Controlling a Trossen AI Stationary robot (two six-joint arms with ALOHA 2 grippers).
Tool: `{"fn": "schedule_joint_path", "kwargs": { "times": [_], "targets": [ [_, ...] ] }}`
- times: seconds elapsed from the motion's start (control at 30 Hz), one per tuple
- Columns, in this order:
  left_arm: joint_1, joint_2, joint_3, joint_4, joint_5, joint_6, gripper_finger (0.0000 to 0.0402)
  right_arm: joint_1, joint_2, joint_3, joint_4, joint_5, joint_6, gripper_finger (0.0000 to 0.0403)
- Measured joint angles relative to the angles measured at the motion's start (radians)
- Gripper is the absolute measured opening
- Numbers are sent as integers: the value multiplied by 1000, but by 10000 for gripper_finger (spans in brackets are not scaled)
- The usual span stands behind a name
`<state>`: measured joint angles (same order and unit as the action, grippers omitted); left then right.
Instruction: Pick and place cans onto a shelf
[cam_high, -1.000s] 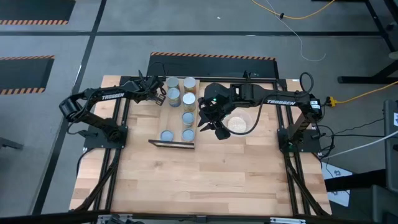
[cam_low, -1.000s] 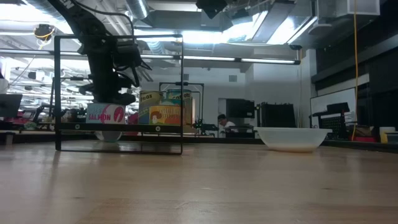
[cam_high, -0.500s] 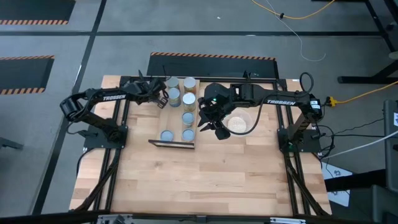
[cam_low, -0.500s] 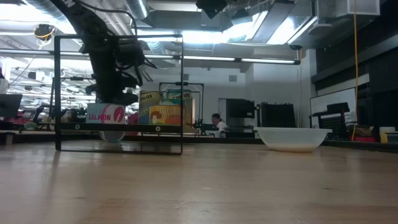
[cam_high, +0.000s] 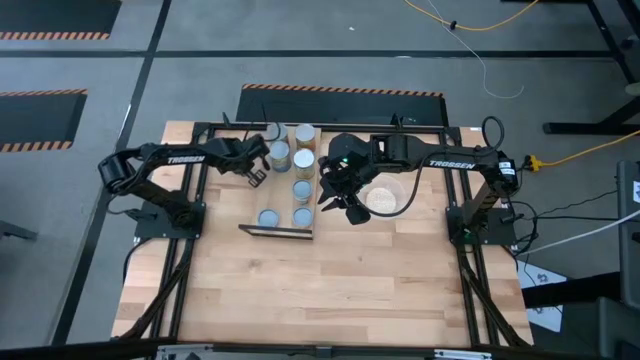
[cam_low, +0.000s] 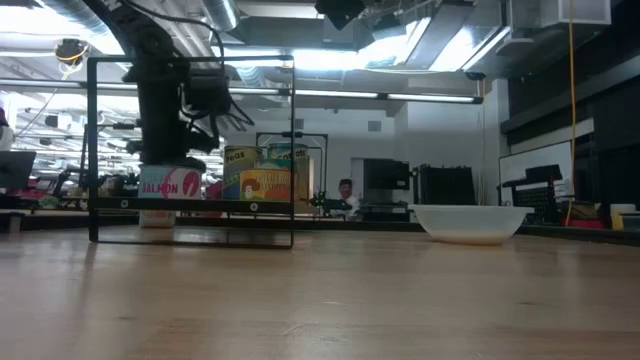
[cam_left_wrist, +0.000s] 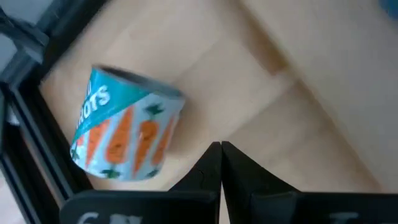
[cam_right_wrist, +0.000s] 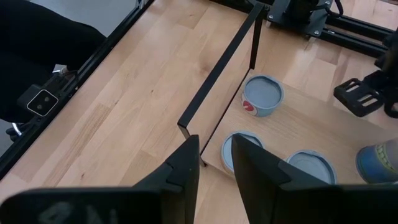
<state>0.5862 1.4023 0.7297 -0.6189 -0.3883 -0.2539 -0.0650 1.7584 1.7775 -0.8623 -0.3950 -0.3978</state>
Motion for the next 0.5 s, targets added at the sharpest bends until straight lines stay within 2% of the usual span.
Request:
{"fn": "schedule_joint_path", "kwargs": {
  "times": [0.27,0.5],
  "targets": [
    [-7,-50,3,7,-80,1,0,0,0,0,2,0,-3,99],
    [73,-67,3,20,-123,3,0,0,0,0,7,0,-4,99]
  ]
}}
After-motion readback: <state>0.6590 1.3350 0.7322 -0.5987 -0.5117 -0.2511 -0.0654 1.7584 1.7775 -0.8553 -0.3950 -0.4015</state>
